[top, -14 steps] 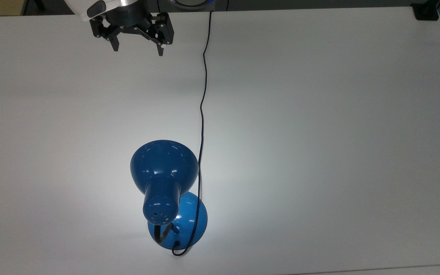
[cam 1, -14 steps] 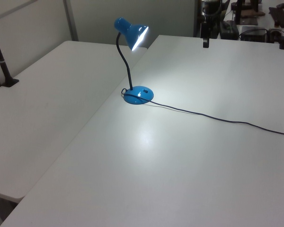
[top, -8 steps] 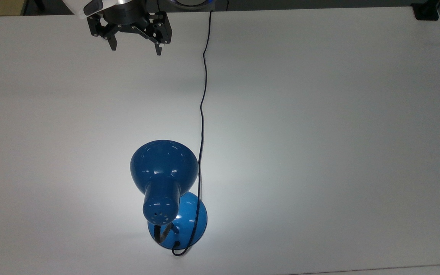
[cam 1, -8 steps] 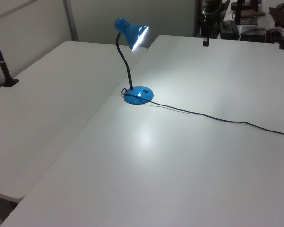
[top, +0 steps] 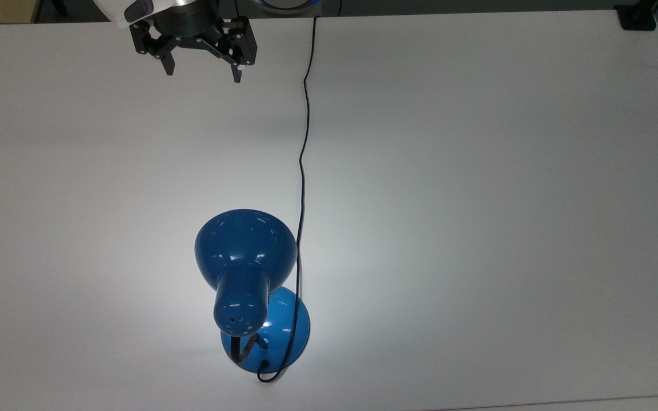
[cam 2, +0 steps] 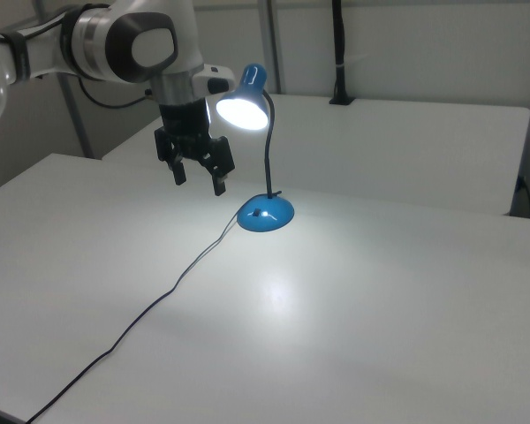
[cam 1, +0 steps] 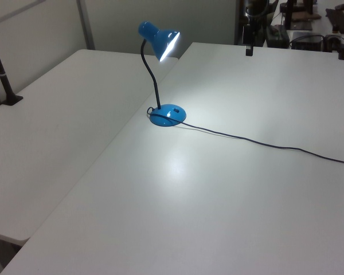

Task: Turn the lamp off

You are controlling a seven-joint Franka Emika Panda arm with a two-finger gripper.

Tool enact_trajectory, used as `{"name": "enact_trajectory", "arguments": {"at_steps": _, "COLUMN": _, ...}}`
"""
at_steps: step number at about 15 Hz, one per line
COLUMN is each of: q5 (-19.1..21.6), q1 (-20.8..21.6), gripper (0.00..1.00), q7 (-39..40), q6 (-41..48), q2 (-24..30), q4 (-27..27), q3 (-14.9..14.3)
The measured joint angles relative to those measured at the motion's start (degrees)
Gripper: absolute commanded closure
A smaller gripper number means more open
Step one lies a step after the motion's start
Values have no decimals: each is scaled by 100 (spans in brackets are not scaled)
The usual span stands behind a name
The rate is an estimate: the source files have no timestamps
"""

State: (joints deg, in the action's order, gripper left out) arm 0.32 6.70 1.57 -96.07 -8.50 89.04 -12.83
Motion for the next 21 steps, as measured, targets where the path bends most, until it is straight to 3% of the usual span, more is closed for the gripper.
{"name": "enact_trajectory", "arguments": {"at_steps": 13, "q5": -1, "q1": -4, "gripper": 0, "q7": 12, "q6": 0, "q2": 0, "q4": -10, "q3": 0}}
{"name": "enact_trajectory", "arguments": {"at_steps": 21, "q5": -6, "q1": -61, "gripper": 0, "q7": 634, "q6": -38, "q2": -15, "q4": -12, "q3": 0}}
